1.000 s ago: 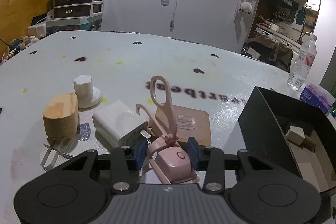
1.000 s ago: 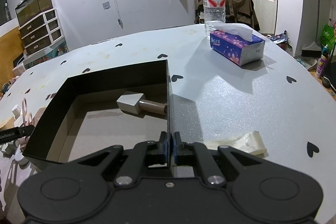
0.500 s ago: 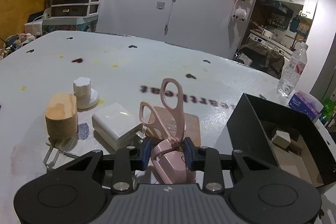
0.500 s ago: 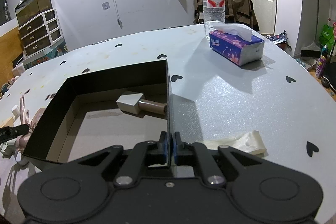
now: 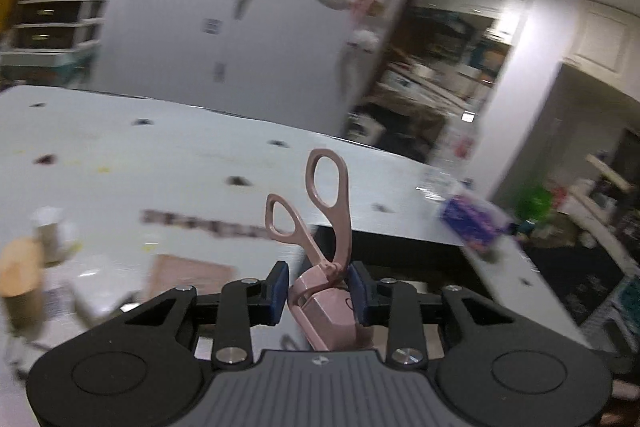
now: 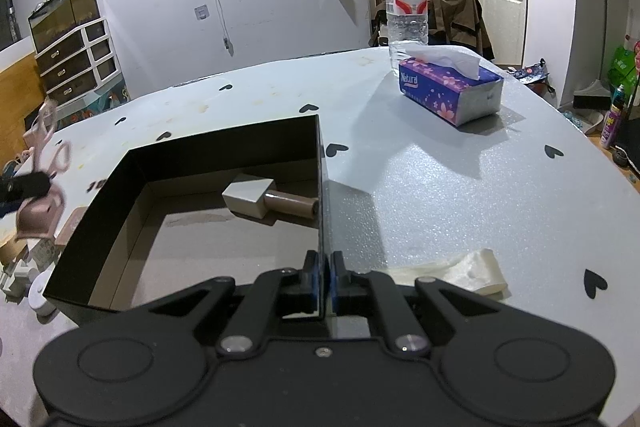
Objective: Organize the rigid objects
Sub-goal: 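Carry the pink scissors into the black box and release them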
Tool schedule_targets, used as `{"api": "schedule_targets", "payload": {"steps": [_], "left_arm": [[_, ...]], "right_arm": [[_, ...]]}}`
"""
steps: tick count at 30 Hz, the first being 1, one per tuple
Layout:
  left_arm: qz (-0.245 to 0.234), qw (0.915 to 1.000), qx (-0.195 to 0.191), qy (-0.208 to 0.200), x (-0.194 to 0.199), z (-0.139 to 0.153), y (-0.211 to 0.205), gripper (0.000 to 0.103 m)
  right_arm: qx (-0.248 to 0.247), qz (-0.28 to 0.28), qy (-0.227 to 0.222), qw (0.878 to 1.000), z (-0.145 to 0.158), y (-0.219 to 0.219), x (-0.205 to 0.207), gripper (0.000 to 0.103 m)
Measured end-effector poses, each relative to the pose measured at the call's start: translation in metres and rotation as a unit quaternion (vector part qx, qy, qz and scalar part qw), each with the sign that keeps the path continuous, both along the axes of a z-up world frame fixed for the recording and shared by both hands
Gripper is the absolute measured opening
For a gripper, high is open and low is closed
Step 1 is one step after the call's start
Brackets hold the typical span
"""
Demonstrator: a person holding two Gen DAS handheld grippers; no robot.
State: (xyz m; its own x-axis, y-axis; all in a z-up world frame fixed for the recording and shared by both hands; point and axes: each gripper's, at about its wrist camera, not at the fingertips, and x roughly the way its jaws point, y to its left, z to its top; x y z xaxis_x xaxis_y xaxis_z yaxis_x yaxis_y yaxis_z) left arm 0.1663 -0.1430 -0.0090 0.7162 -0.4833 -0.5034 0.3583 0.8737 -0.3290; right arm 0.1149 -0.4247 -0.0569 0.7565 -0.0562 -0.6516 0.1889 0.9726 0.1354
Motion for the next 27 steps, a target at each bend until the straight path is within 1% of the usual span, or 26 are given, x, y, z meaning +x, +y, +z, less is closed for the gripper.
{"api": "schedule_targets", "payload": {"steps": [2, 4, 8, 10, 13, 15, 17, 21, 27], "left_arm": [[-0.032, 0.9995, 0.002, 0.001, 0.001, 0.002, -0.019, 0.034], [-0.066, 0.9977, 0.006, 0.012, 0.004, 0.0, -0.038, 0.034], [-0.121, 0.9912, 0.015, 0.053, 0.012, -0.015, -0.069, 0.034], [-0.136, 0.9881, 0.017, 0.069, 0.018, -0.021, -0.081, 0.034], [-0.151, 0.9837, 0.004, 0.098, 0.028, -0.028, -0.097, 0.034], [-0.157, 0.9816, -0.007, 0.109, 0.033, -0.031, -0.101, 0.034], [-0.175, 0.9774, -0.02, 0.117, 0.039, -0.034, -0.111, 0.034], [-0.2, 0.9715, -0.016, 0.126, 0.047, -0.041, -0.131, 0.034], [-0.205, 0.9672, -0.018, 0.149, 0.06, -0.057, -0.145, 0.034]], "right_arm": [[0.0, 0.0, 0.0, 1.0, 0.0, 0.0, 0.0, 0.006], [0.002, 0.0, -0.001, 1.0, 0.001, 0.0, 0.0, 0.006], [0.004, 0.001, -0.003, 1.0, 0.001, 0.0, -0.002, 0.006], [0.005, 0.001, -0.003, 1.0, 0.001, 0.0, -0.001, 0.006], [0.005, 0.001, -0.004, 1.0, 0.0, 0.0, -0.001, 0.006], [0.005, 0.001, -0.004, 1.0, 0.0, 0.0, -0.001, 0.006], [0.006, 0.002, -0.004, 1.0, 0.0, -0.001, -0.002, 0.007], [0.007, 0.003, -0.004, 1.0, 0.001, -0.002, -0.002, 0.007], [0.007, 0.004, -0.004, 1.0, 0.001, -0.002, -0.001, 0.007]]}}
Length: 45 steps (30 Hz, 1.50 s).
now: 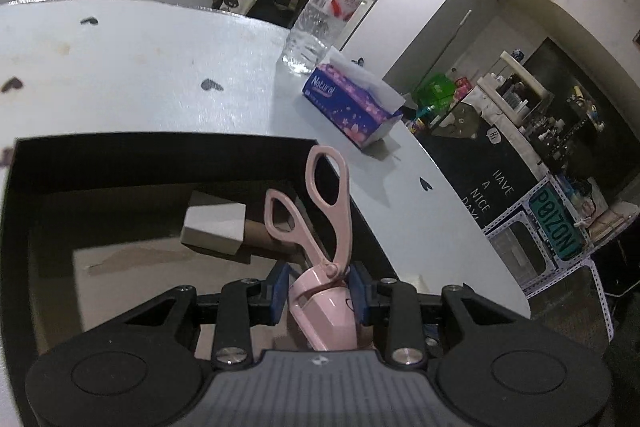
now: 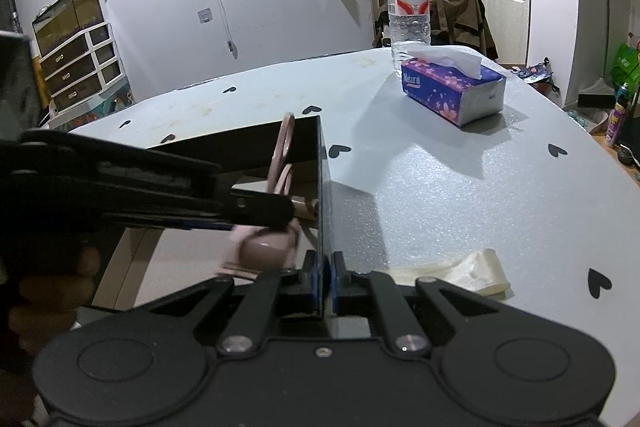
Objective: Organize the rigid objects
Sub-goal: 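Carry the pink scissors into the black box and release them, then return the left tool to the table and grasp the wooden coaster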
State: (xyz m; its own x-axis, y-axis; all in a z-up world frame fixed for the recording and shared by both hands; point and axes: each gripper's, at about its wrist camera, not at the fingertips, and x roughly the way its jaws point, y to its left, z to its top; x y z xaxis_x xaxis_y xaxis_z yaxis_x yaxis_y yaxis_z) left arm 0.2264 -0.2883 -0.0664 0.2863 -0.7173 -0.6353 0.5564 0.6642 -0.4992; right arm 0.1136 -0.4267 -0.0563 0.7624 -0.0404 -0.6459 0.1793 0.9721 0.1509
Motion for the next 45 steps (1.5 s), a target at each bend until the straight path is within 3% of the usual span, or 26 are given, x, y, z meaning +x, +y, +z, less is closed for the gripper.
{"api": "schedule_targets", "payload": {"steps": [11, 13, 15, 16, 22, 34, 38, 45], "left_arm": [[0.012, 0.9999, 0.007, 0.001, 0.01, -0.009, -0.007, 0.033], [0.014, 0.9999, 0.003, 0.001, 0.01, -0.009, -0.008, 0.044], [0.022, 0.9998, 0.001, 0.001, 0.009, -0.007, -0.006, 0.07], [0.025, 0.9997, 0.001, -0.003, 0.007, -0.006, -0.004, 0.072], [0.035, 0.9993, 0.007, -0.012, 0.004, -0.002, 0.006, 0.075], [0.031, 0.9963, 0.02, -0.078, -0.026, 0.023, 0.029, 0.097], [0.043, 0.9919, 0.025, -0.117, -0.043, 0.036, 0.045, 0.103], [0.098, 0.9814, 0.036, -0.161, -0.059, 0.052, 0.086, 0.103]], "right_arm": [[-0.001, 0.0, 0.001, 1.0, 0.0, 0.0, 0.001, 0.007], [0.0, 0.0, 0.001, 1.0, 0.0, 0.001, 0.0, 0.007], [0.0, -0.001, 0.001, 1.0, 0.0, 0.001, 0.001, 0.007], [0.0, -0.001, 0.001, 1.0, 0.0, 0.0, 0.001, 0.007], [-0.001, -0.002, 0.001, 1.0, 0.0, 0.001, 0.001, 0.007], [-0.003, -0.004, 0.001, 1.0, -0.001, 0.002, 0.001, 0.007], [-0.003, -0.005, 0.001, 1.0, -0.001, 0.002, 0.001, 0.007], [-0.004, -0.006, 0.002, 1.0, -0.001, 0.002, 0.001, 0.007]]}}
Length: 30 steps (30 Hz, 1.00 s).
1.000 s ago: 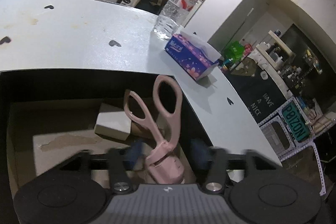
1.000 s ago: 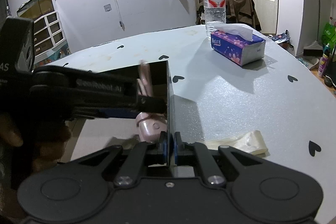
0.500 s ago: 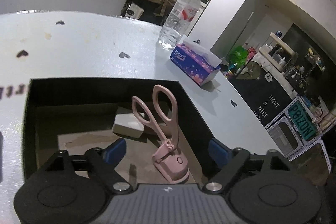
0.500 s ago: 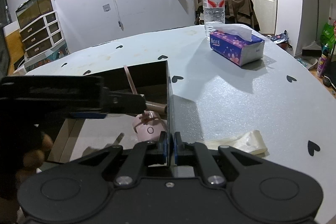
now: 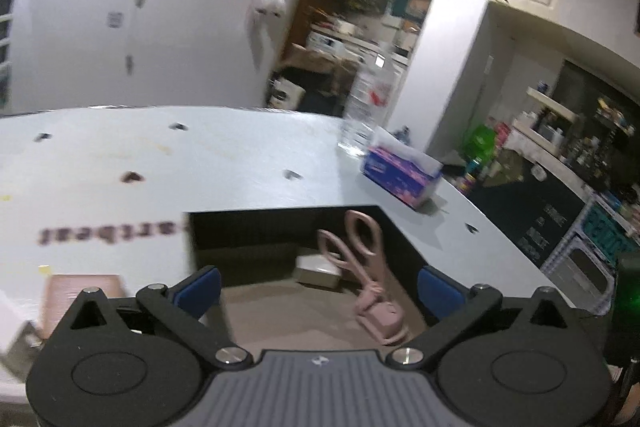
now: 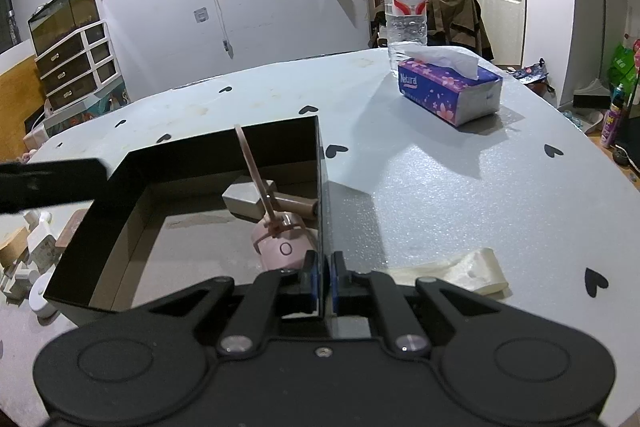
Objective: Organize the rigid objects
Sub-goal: 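Return the left tool to the table and grasp the wooden coaster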
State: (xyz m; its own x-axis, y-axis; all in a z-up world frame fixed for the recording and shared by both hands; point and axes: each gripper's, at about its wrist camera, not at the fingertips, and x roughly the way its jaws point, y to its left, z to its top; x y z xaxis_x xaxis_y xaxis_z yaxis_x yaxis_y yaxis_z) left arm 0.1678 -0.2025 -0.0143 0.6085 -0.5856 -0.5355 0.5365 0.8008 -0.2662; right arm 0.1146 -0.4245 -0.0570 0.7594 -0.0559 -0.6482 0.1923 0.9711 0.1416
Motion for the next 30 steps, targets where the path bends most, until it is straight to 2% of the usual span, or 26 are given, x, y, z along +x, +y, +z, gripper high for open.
{"api": "schedule_targets", "payload": {"steps": [5, 10, 16, 23, 30], "left_arm": [[0.057, 0.9982, 0.003, -0.019, -0.004, 0.006, 0.032, 0.103], [0.113, 0.9934, 0.002, -0.014, 0.002, 0.003, 0.06, 0.103], [0.175, 0.9842, 0.024, 0.003, 0.019, -0.015, 0.083, 0.103], [0.195, 0.9789, 0.052, 0.031, 0.056, -0.039, 0.087, 0.103], [0.183, 0.9766, 0.099, 0.052, 0.083, -0.062, 0.072, 0.101]], "right_arm": [[0.002, -0.001, 0.0, 1.0, 0.0, 0.0, 0.0, 0.007], [-0.001, -0.002, 0.001, 1.0, 0.0, 0.001, 0.001, 0.007], [-0.003, -0.003, 0.002, 1.0, 0.0, 0.002, 0.001, 0.007], [-0.005, -0.005, 0.003, 1.0, 0.0, 0.004, 0.001, 0.007], [-0.004, -0.005, 0.003, 1.0, 0.0, 0.004, 0.001, 0.007]]}}
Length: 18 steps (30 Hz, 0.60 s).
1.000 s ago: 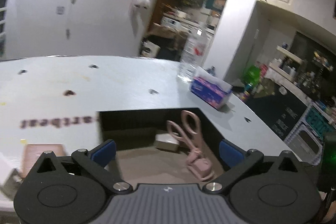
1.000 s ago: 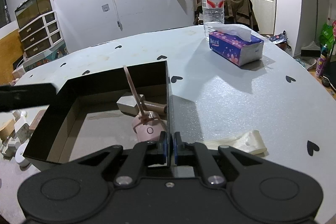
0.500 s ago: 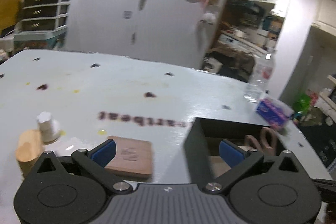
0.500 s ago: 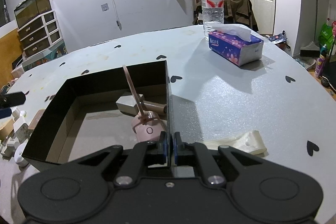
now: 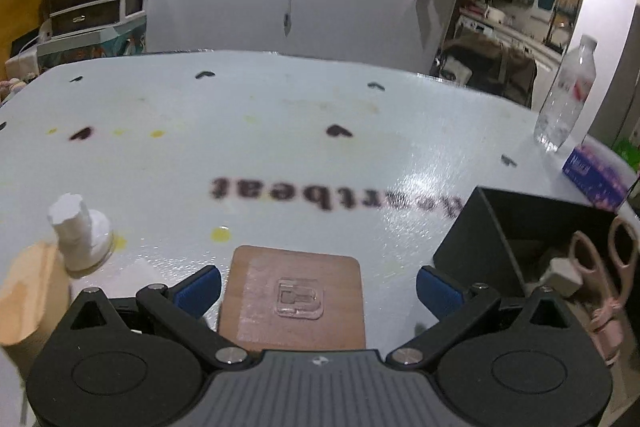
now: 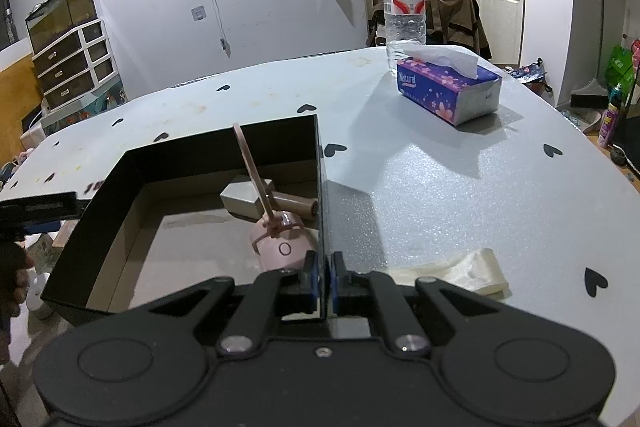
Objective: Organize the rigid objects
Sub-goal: 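Return the left tool to the table and grasp the wooden coaster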
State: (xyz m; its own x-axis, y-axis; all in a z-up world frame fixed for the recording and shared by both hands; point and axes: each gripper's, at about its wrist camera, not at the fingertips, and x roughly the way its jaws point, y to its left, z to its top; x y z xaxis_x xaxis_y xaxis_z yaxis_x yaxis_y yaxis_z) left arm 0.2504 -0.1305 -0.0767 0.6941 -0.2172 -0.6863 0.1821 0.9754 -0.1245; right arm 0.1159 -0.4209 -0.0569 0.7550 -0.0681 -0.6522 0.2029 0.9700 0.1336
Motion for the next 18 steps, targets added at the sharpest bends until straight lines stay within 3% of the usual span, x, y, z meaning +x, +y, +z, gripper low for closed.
{"api": "schedule_targets", "payload": {"steps": [7, 12, 15, 18], "left_arm": [[0.002, 0.9992, 0.041, 0.002, 0.0081, -0.0058, -0.0036, 0.098], [0.0, 0.9973, 0.074, 0.003, 0.008, -0.0078, -0.0058, 0.086], [-0.004, 0.9976, 0.069, 0.002, 0.0072, -0.0052, -0.0041, 0.075], [-0.006, 0.9976, 0.068, 0.002, 0.0066, -0.0043, -0.0031, 0.075]], "right_arm": [[0.0, 0.0, 0.0, 1.0, -0.0001, 0.0, -0.0001, 0.007], [-0.001, 0.0, 0.0, 1.0, -0.0001, -0.0001, 0.0, 0.007], [0.0, 0.0, 0.0, 1.0, -0.0002, -0.0003, -0.0001, 0.007], [0.0, 0.0, 0.0, 1.0, -0.0003, -0.0002, 0.0, 0.007]]}}
